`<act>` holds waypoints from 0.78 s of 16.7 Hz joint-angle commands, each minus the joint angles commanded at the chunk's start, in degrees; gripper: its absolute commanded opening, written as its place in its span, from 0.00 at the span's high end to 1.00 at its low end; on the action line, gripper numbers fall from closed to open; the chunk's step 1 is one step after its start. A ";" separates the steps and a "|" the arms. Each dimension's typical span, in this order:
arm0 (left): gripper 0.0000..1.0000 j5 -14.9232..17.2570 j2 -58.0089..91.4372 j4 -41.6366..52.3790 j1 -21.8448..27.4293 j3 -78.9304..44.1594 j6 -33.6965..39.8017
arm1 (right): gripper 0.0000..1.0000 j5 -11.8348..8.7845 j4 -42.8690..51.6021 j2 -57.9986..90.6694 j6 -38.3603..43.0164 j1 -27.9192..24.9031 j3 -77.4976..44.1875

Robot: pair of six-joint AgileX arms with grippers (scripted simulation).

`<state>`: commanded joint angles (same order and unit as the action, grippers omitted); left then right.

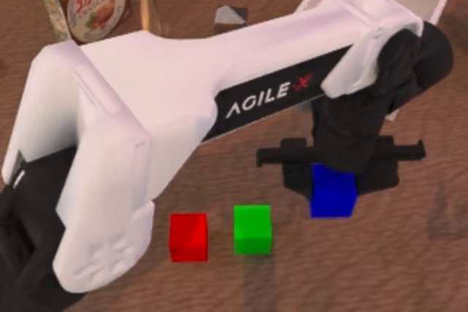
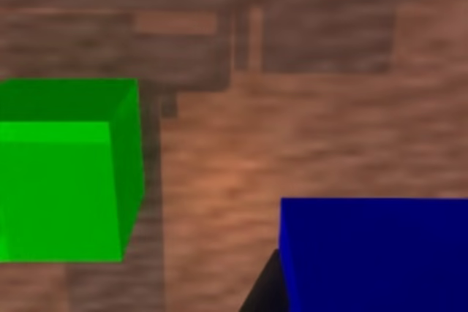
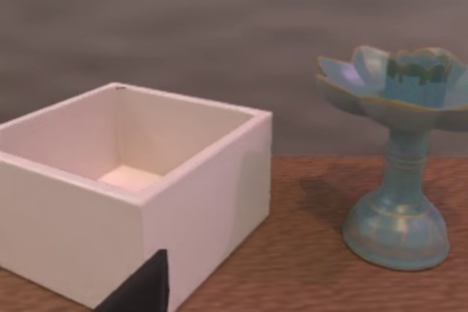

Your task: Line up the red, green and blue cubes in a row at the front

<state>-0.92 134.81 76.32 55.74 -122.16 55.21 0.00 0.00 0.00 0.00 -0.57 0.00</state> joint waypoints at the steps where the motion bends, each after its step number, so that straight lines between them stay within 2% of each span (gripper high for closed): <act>1: 1.00 0.00 0.00 0.00 0.00 0.00 0.00 | 0.00 0.00 0.00 0.00 0.00 0.00 0.00; 4: 1.00 0.05 0.01 -1.08 -0.20 1.11 -0.20 | 0.00 0.00 0.00 0.00 0.00 0.00 0.00; 10: 1.00 0.03 1.55 -12.71 -0.02 10.91 -0.12 | 0.00 0.00 0.00 0.00 0.00 0.00 0.00; 13: 1.00 0.02 1.91 -14.53 0.01 12.62 -0.01 | 0.00 0.00 0.00 0.00 0.00 0.00 0.00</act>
<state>-0.90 136.72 61.79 55.75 -109.54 55.20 0.00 0.00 0.00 0.00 -0.57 0.00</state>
